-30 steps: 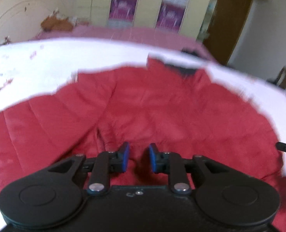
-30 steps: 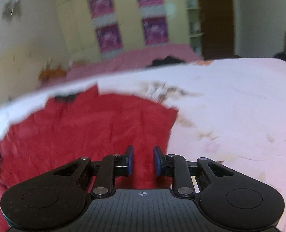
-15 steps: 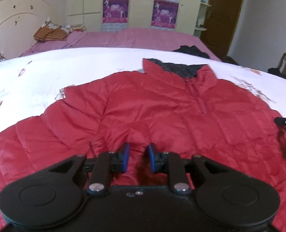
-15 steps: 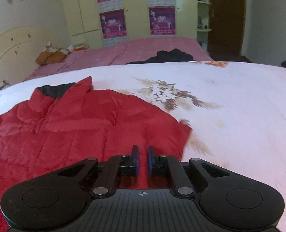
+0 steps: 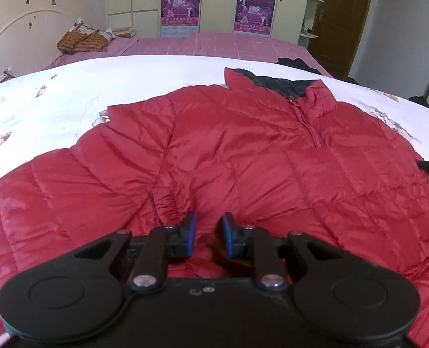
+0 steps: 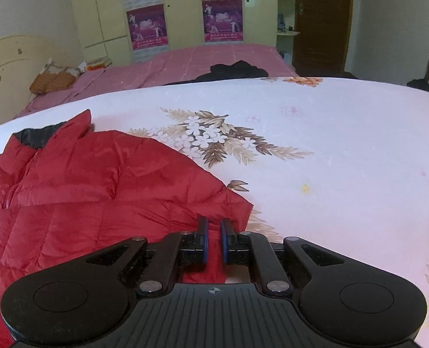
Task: Fold large clothes
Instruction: 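Move the left gripper to the other red sleeve cuff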
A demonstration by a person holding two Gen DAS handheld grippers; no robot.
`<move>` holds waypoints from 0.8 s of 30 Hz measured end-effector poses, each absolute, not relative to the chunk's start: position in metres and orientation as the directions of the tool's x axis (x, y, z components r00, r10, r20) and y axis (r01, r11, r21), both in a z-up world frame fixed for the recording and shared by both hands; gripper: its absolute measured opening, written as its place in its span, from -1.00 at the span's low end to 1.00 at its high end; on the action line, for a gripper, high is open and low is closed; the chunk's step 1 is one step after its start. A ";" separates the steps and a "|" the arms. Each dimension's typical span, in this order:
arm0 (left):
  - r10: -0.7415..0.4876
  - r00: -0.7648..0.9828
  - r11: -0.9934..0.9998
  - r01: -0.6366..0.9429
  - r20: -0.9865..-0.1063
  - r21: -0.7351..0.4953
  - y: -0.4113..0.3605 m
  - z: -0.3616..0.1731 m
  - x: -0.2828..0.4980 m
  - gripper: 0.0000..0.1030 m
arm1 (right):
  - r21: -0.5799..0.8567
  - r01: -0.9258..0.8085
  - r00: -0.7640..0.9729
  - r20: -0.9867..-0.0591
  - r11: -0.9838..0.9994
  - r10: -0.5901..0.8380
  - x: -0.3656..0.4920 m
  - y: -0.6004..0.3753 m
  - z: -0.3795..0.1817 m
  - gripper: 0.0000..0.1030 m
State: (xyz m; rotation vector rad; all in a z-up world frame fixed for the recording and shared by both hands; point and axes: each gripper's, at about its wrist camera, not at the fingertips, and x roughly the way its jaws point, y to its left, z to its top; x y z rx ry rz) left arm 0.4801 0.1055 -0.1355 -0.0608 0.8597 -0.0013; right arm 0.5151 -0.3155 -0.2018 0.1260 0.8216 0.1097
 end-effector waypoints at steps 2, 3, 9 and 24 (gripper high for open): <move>-0.002 0.681 0.997 -0.054 -0.732 -0.053 0.112 -0.123 0.475 -0.37 | 0.151 -0.035 0.687 -0.714 0.988 0.133 0.511 -0.317 -0.191 -0.84; 0.024 0.705 0.996 -0.075 -0.709 -0.040 0.114 -0.116 0.471 -0.04 | 0.157 -0.039 0.704 -0.697 0.987 0.139 0.506 -0.317 -0.184 -0.84; 0.008 0.754 0.999 -0.027 -0.657 -0.019 0.090 -0.098 0.466 -0.01 | 0.205 -0.120 0.706 -0.670 0.971 0.229 0.478 -0.295 -0.168 -0.84; -0.015 0.655 0.999 0.038 -0.756 0.013 0.076 -0.145 0.492 0.05 | 0.091 -0.080 0.651 -0.749 0.993 0.121 0.458 -0.280 -0.197 -0.84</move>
